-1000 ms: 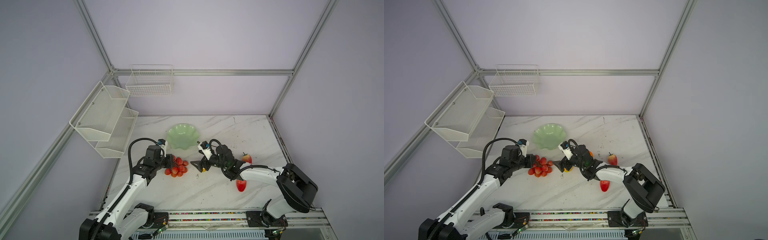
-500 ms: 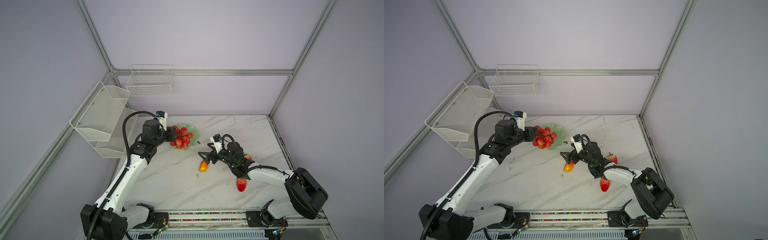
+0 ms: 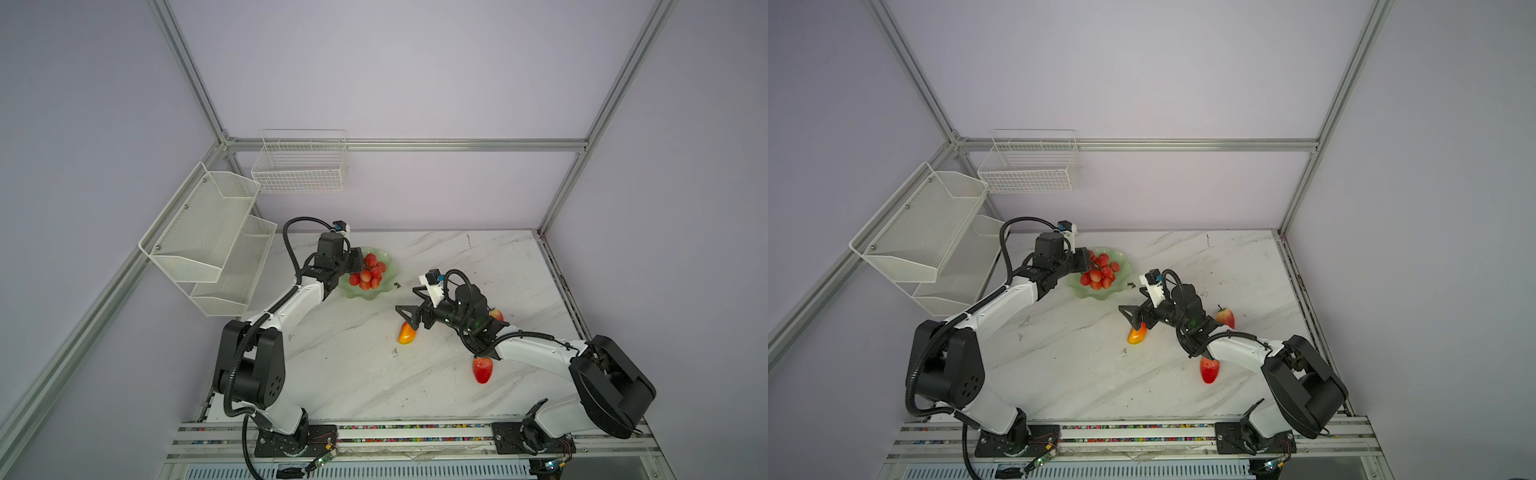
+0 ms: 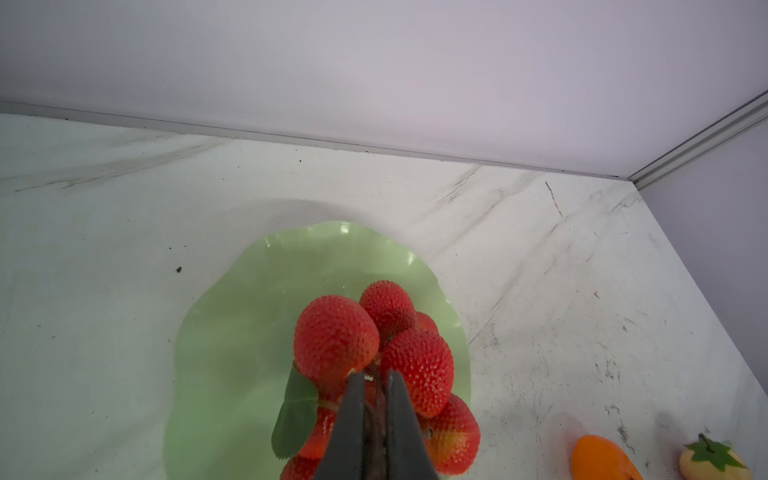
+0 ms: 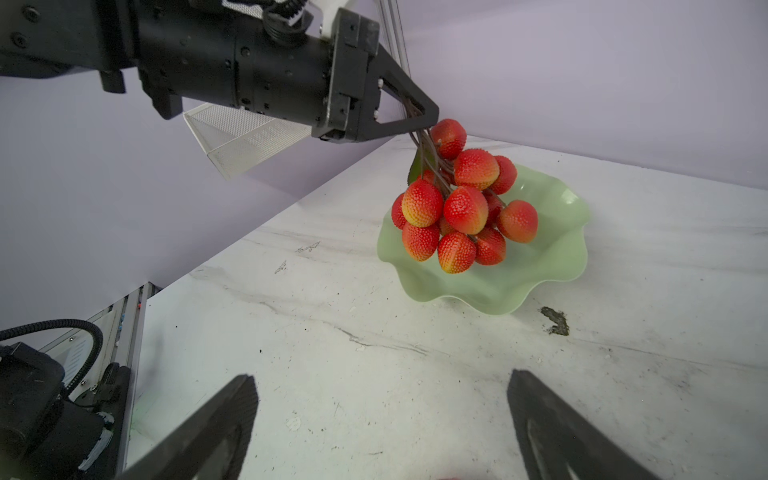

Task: Place and organize the fake fruits in the fruit bowl
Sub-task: 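Lower the berry bunch into the green bowl and open the left gripper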

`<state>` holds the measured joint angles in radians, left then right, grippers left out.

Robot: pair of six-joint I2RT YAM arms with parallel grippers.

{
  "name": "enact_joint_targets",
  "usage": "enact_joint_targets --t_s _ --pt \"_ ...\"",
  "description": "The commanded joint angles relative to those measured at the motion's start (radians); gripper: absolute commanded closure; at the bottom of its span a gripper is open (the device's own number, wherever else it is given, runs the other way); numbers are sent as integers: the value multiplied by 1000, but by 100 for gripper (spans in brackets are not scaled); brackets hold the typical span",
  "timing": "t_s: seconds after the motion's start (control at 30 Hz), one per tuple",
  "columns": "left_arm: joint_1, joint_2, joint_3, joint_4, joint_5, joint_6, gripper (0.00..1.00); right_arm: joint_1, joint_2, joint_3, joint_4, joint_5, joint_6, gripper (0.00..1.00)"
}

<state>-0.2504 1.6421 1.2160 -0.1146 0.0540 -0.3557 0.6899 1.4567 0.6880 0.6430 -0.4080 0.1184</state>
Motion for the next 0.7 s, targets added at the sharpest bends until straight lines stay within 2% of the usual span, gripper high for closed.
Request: enact_joint_targets --t_s 0.0,0.4,0.67 --pt "-6 2 84 130 -15 7 100 -3 -19 -9 37 -5 -3 3" --pt "-5 71 38 142 -46 72 99 -3 -4 -6 37 12 -5 3" --pt "-6 119 28 164 -35 66 96 -3 -4 -7 35 20 -8 3"
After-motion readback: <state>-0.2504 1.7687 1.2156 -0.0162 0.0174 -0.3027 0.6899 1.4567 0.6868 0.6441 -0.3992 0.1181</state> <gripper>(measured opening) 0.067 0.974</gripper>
